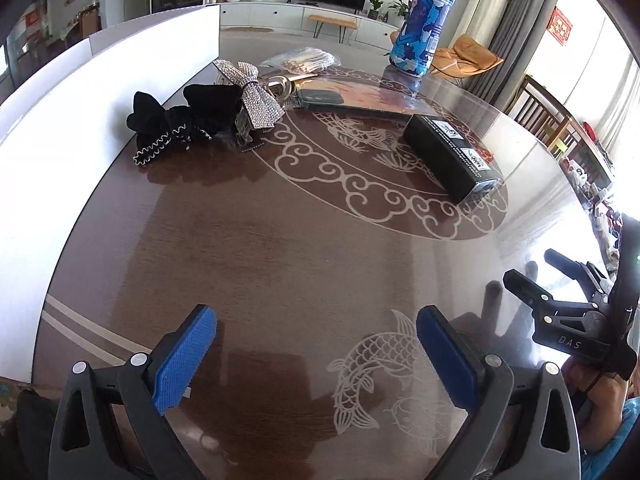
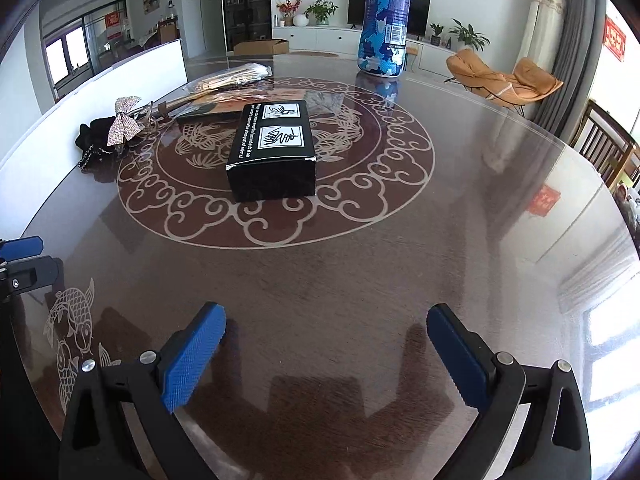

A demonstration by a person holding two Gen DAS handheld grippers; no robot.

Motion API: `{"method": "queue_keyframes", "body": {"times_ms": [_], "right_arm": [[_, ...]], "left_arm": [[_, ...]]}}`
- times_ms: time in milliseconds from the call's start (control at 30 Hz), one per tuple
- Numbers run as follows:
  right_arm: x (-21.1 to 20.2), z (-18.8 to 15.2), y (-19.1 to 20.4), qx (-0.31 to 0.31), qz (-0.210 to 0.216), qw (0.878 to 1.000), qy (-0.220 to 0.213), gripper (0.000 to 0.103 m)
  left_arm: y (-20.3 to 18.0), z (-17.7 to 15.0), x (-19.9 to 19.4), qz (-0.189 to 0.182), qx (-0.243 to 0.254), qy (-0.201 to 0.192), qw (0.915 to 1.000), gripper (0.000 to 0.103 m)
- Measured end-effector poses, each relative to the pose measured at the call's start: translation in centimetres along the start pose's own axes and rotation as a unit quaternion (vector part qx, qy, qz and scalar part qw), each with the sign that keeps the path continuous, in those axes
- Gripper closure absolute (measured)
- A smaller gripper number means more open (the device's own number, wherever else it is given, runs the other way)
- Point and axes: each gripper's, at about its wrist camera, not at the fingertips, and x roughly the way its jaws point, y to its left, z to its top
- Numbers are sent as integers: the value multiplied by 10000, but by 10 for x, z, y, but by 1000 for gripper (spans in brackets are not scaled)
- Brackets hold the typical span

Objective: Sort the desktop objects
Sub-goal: 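Reach the right tool to the black soap box and grasp it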

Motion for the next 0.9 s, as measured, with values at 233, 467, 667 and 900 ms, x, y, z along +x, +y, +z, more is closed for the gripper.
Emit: {"method": "queue_keyframes", "body": {"times_ms": [233,467,667,900], "right_arm": [[6,4,6,-22,-56,10000,63,2],[8,3,2,120,88,9998,141,0],[9,3,1,119,87,9998,140,0],[9,3,1,122,89,9998,141,0]], "left_arm": [[2,-1,6,62,-21,92,9999,1],[-7,-1,10,326,213,153,9991,1],[-11,-2,13,505,370,208,9978,0],[-16,-3,16,651,522,266,9962,0]]}}
